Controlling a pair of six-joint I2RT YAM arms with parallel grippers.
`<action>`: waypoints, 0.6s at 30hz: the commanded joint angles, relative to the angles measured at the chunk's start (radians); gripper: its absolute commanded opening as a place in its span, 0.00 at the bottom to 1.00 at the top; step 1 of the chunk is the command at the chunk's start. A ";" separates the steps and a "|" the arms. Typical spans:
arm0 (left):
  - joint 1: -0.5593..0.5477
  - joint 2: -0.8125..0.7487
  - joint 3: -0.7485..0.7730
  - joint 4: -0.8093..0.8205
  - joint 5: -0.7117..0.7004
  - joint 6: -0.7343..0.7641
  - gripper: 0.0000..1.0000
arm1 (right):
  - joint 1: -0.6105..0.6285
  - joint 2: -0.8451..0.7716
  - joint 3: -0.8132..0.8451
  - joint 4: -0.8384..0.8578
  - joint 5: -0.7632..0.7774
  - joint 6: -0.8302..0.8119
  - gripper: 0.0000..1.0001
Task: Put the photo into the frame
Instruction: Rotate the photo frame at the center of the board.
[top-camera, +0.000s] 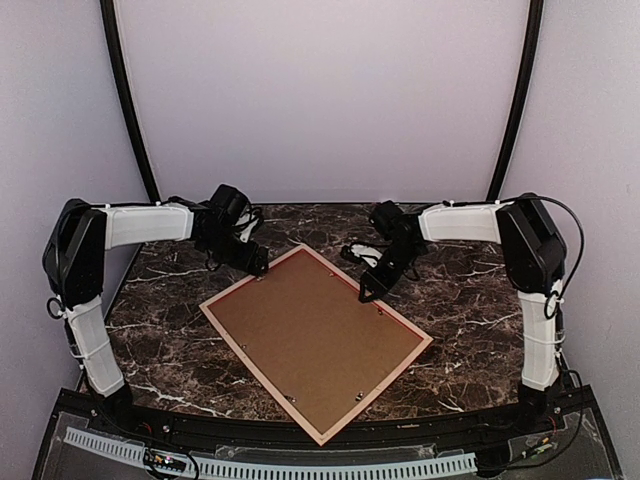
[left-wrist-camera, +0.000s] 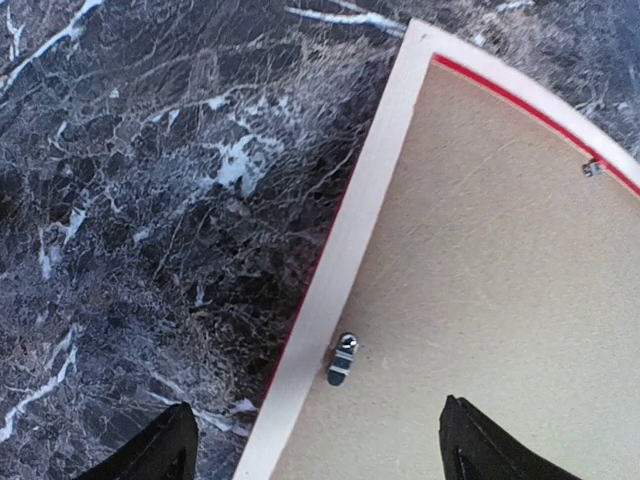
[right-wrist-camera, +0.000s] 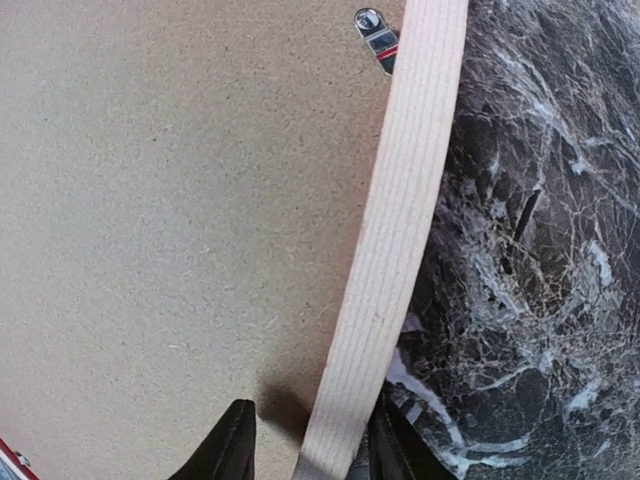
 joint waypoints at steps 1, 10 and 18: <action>0.037 0.060 0.039 -0.067 0.024 0.077 0.85 | -0.014 -0.060 -0.023 0.033 -0.061 0.004 0.43; 0.050 0.177 0.112 -0.048 0.130 0.111 0.75 | -0.022 -0.138 -0.125 0.136 -0.062 0.139 0.44; 0.050 0.235 0.148 -0.016 0.122 0.112 0.73 | -0.043 -0.240 -0.273 0.232 -0.057 0.289 0.46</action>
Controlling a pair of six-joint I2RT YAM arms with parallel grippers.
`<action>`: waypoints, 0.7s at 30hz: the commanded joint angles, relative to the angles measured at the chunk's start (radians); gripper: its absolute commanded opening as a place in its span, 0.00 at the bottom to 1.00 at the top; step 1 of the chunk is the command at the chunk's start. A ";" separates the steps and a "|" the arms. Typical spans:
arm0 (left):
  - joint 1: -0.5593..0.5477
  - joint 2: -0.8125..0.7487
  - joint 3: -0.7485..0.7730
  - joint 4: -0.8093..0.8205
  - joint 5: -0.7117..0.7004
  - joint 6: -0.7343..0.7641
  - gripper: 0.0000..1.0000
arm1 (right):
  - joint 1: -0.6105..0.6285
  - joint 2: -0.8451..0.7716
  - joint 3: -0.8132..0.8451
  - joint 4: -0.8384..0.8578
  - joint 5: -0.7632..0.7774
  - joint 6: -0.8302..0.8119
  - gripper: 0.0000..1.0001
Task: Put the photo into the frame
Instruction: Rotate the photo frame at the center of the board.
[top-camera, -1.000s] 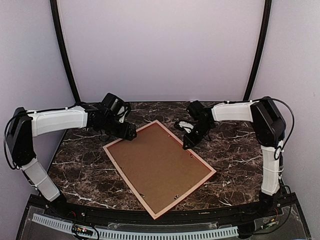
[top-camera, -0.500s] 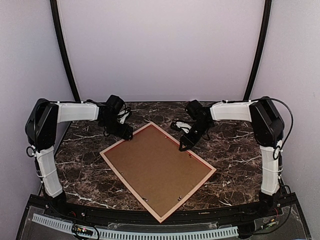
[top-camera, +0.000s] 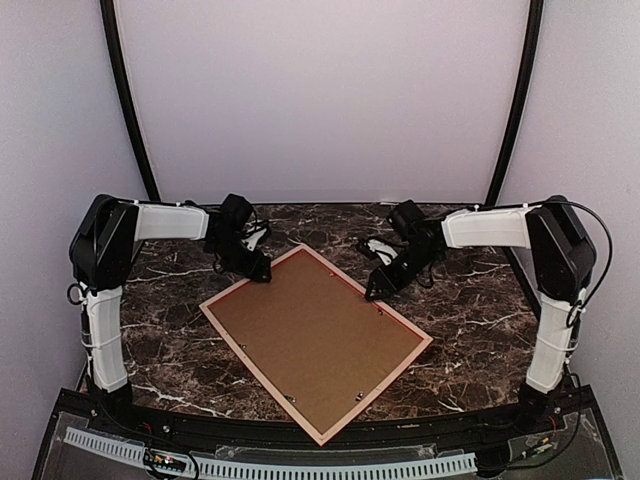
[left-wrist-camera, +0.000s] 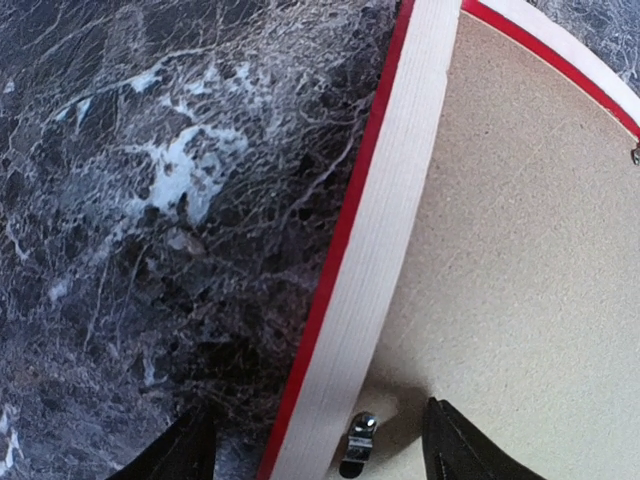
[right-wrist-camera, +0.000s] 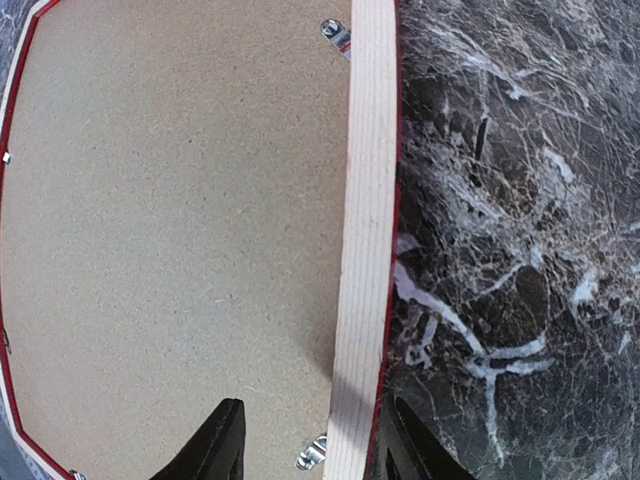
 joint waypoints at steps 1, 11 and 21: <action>0.000 0.043 0.047 0.011 0.001 0.018 0.70 | -0.015 -0.071 -0.069 0.082 0.003 0.127 0.46; 0.000 0.115 0.091 0.031 -0.092 -0.024 0.36 | -0.021 -0.213 -0.244 0.130 0.076 0.255 0.47; 0.004 0.005 -0.101 0.097 -0.203 -0.178 0.13 | -0.038 -0.301 -0.315 0.135 0.119 0.324 0.48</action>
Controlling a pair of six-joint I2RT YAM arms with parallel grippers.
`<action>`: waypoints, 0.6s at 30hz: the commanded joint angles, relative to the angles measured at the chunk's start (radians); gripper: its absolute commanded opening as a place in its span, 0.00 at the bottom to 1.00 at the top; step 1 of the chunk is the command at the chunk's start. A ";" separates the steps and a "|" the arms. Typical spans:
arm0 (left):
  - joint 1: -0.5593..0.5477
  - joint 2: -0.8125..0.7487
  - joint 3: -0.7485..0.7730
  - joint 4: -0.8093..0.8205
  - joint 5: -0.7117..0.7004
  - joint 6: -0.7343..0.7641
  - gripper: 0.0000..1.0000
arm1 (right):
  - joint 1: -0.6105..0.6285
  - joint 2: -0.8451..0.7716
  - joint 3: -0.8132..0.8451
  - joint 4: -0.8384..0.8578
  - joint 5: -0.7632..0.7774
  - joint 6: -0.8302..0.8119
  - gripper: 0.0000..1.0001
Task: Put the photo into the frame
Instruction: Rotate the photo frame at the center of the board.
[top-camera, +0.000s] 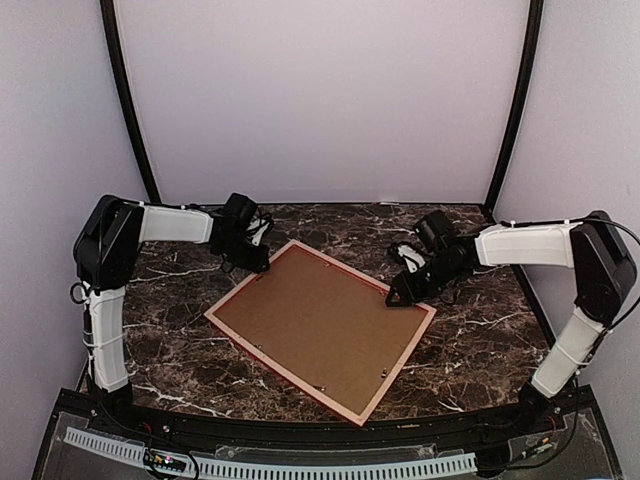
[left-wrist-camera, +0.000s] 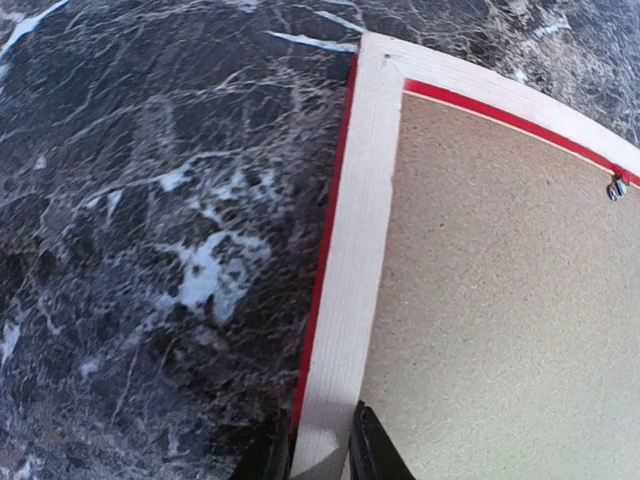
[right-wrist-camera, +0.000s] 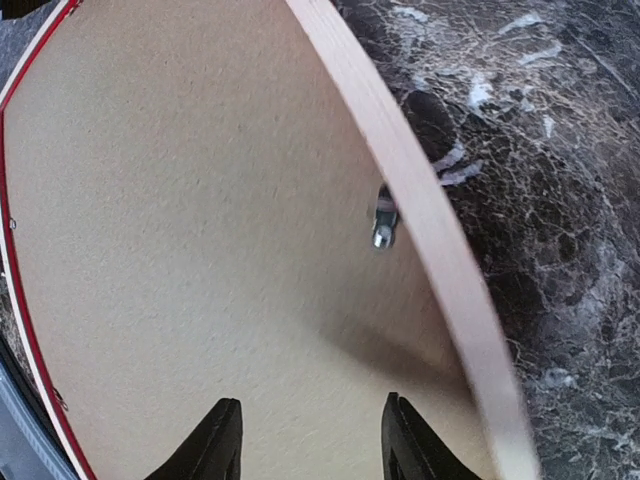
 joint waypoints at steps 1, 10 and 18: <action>0.019 -0.053 -0.174 -0.011 -0.161 -0.158 0.12 | -0.021 -0.051 -0.020 0.020 0.042 0.053 0.48; 0.031 -0.272 -0.492 0.097 -0.109 -0.322 0.12 | -0.090 -0.112 -0.052 -0.019 0.164 0.129 0.58; 0.019 -0.476 -0.729 0.206 -0.004 -0.430 0.14 | -0.110 -0.086 -0.109 0.038 0.139 0.177 0.63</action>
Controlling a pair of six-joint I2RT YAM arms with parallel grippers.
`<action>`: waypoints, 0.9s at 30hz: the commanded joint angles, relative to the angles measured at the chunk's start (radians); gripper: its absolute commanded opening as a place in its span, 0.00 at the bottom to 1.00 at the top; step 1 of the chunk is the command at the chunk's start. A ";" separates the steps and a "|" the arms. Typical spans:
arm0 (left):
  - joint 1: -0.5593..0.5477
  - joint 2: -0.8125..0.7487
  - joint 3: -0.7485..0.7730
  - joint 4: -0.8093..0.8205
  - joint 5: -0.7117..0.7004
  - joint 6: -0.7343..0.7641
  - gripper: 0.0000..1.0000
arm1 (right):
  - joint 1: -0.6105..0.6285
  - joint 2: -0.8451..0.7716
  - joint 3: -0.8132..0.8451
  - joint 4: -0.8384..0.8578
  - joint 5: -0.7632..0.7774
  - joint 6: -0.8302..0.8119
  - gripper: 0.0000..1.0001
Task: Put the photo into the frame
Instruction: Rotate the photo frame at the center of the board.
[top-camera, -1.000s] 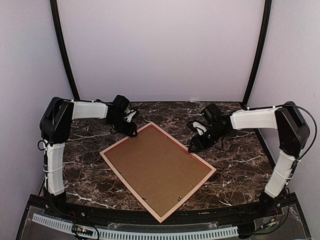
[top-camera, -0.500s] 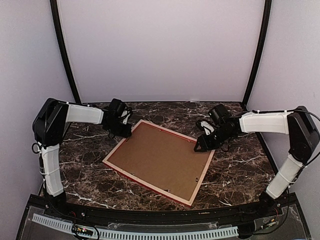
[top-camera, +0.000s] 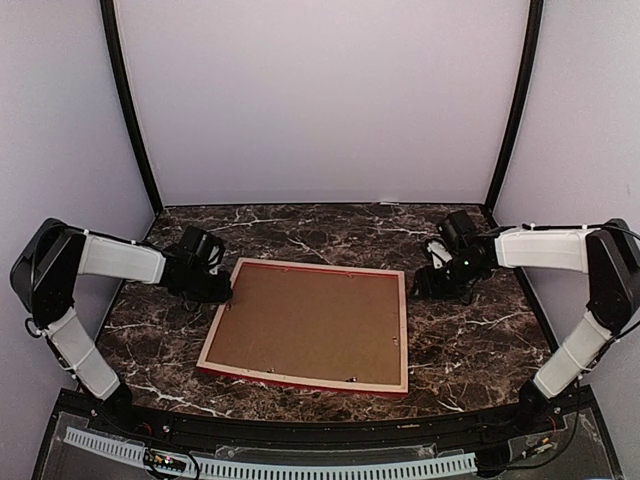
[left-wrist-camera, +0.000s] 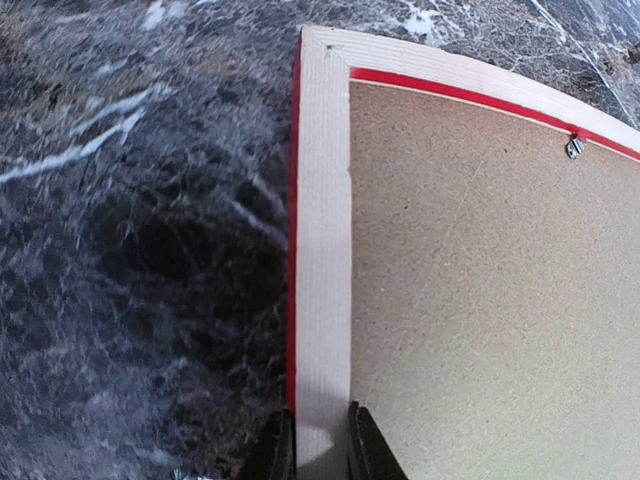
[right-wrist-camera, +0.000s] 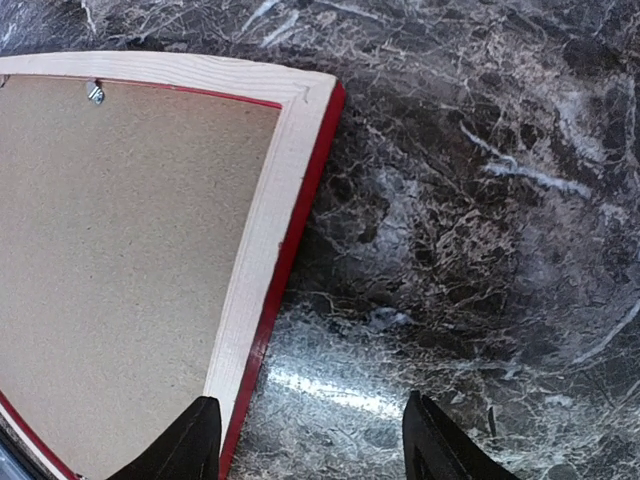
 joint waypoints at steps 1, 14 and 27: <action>-0.020 -0.072 -0.121 -0.036 0.090 -0.106 0.15 | 0.001 0.021 -0.031 0.057 -0.024 0.043 0.63; -0.234 -0.178 -0.247 0.011 0.083 -0.309 0.40 | 0.001 0.050 -0.069 0.089 -0.069 0.059 0.58; -0.266 -0.218 -0.228 -0.028 0.025 -0.321 0.52 | 0.001 -0.034 -0.189 0.079 0.014 0.080 0.47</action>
